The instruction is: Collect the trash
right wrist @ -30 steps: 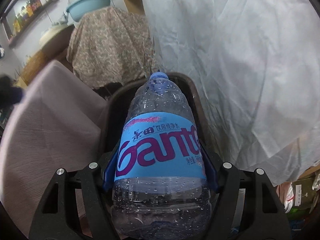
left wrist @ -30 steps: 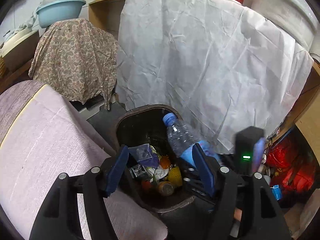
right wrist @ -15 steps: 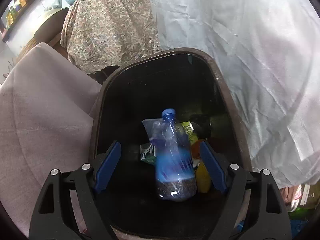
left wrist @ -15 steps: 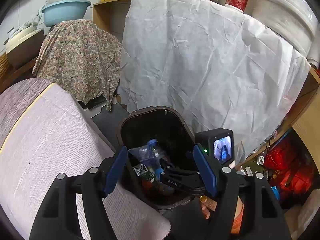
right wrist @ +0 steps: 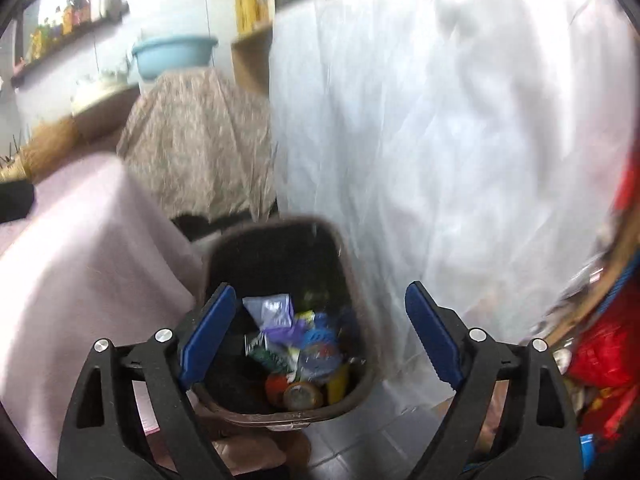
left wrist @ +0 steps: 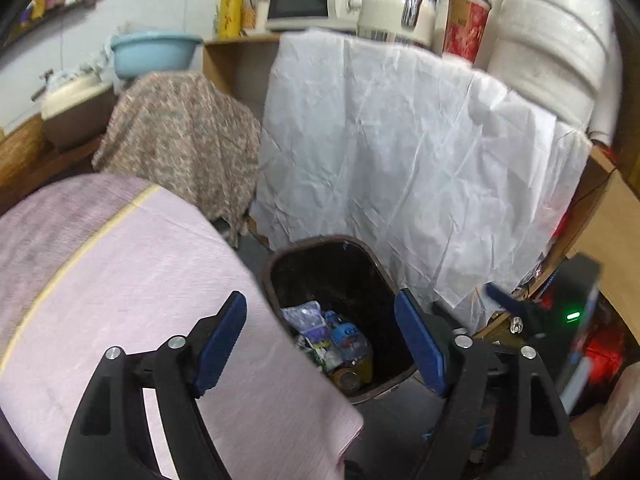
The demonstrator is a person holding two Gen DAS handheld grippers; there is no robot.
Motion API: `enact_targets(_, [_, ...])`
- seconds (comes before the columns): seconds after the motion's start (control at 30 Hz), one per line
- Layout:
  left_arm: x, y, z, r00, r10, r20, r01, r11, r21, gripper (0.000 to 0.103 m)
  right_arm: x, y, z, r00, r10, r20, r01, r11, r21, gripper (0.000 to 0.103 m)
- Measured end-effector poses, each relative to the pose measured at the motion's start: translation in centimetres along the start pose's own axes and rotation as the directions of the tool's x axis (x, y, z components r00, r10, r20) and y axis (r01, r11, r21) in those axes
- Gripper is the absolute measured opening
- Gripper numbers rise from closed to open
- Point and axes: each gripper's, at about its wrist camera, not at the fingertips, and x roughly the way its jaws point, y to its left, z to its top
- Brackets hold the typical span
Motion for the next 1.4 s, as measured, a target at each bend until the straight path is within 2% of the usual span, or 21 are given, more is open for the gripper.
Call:
enact_targets(0.1, [-3.5,1.0,-0.6,0.998,0.017,0.058,-0.018,1.000,0.006,0.086,-4.5,0.8,0.8,0.995,-0.014,0.096,0.015,1.000,-0.005,0.097])
enact_targets(0.2, [-8.0,2.1,-1.7,0.987,0.062,0.145,-0.064,0.998,0.010,0.097,-9.5,2.5,0.7,0.979,0.008,0.205,-0.003,1.000,-0.024,0.097])
enact_targets(0.3, [-12.3,3.0,-3.6,0.969,0.116,0.219,-0.124,0.992,0.021,0.098,-13.3,4.4,-0.2,0.964,0.053,0.262,-0.040,0.998,-0.055,0.097])
enact_targets(0.4, [-15.9,3.9,-5.9,0.949,0.168,0.267,-0.179,0.984,0.019,0.098,-16.4,6.2,-1.9,0.944,0.145,0.295,-0.129,0.989,-0.075,0.097])
enact_targets(0.47, [-18.0,4.5,-7.7,0.932,0.205,0.300,-0.215,0.977,0.003,0.098,-18.2,7.5,-3.1,0.934,0.181,0.307,-0.156,0.982,-0.104,0.097])
enact_targets(0.53, [-19.8,4.9,-9.4,0.903,0.266,0.337,-0.274,0.961,-0.025,0.098,-19.6,9.2,-4.2,0.925,0.203,0.323,-0.166,0.976,-0.137,0.097])
enact_targets(0.57, [-20.6,5.0,-10.4,0.883,0.306,0.355,-0.311,0.949,-0.046,0.098,-20.6,10.0,-5.0,0.917,0.228,0.328,-0.182,0.970,-0.164,0.097])
enact_targets(0.63, [-21.8,5.3,-11.9,0.858,0.354,0.371,-0.347,0.934,-0.086,0.098,-21.8,11.3,-6.1,0.909,0.272,0.315,-0.221,0.957,-0.189,0.097])
enact_targets(0.67, [-22.4,5.6,-12.7,0.852,0.372,0.369,-0.354,0.928,-0.119,0.098,-22.4,11.7,-6.5,0.903,0.292,0.314,-0.243,0.952,-0.187,0.097])
enact_targets(0.7, [-22.9,6.0,-13.5,0.849,0.386,0.361,-0.354,0.922,-0.156,0.098,-23.3,11.9,-7.1,0.889,0.327,0.321,-0.281,0.942,-0.182,0.097])
enact_targets(0.83, [-24.4,7.3,-15.5,0.839,0.432,0.331,-0.360,0.897,-0.257,0.098,-25.7,12.9,-8.5,0.862,0.363,0.354,-0.322,0.931,-0.172,0.097])
enact_targets(0.93, [-26.1,7.2,-17.1,0.793,0.492,0.360,-0.401,0.866,-0.299,0.098,-27.0,13.8,-9.1,0.849,0.387,0.360,-0.335,0.921,-0.200,0.097])
enact_targets(1.03, [-27.5,6.4,-18.2,0.760,0.514,0.397,-0.421,0.855,-0.302,0.098,-27.4,14.2,-9.4,0.838,0.414,0.356,-0.358,0.909,-0.216,0.097])
enact_targets(1.2, [-28.2,5.4,-18.6,0.739,0.531,0.414,-0.452,0.847,-0.279,0.098,-28.0,14.8,-9.9,0.826,0.449,0.341,-0.384,0.891,-0.244,0.097])
enact_targets(1.27, [-28.2,5.5,-18.7,0.747,0.519,0.415,-0.440,0.854,-0.277,0.098,-28.3,15.2,-10.2,0.821,0.456,0.343,-0.383,0.886,-0.263,0.097])
enact_targets(1.4, [-28.3,5.7,-18.9,0.745,0.521,0.416,-0.438,0.853,-0.284,0.098,-28.6,15.4,-10.2,0.818,0.460,0.345,-0.375,0.881,-0.288,0.097])
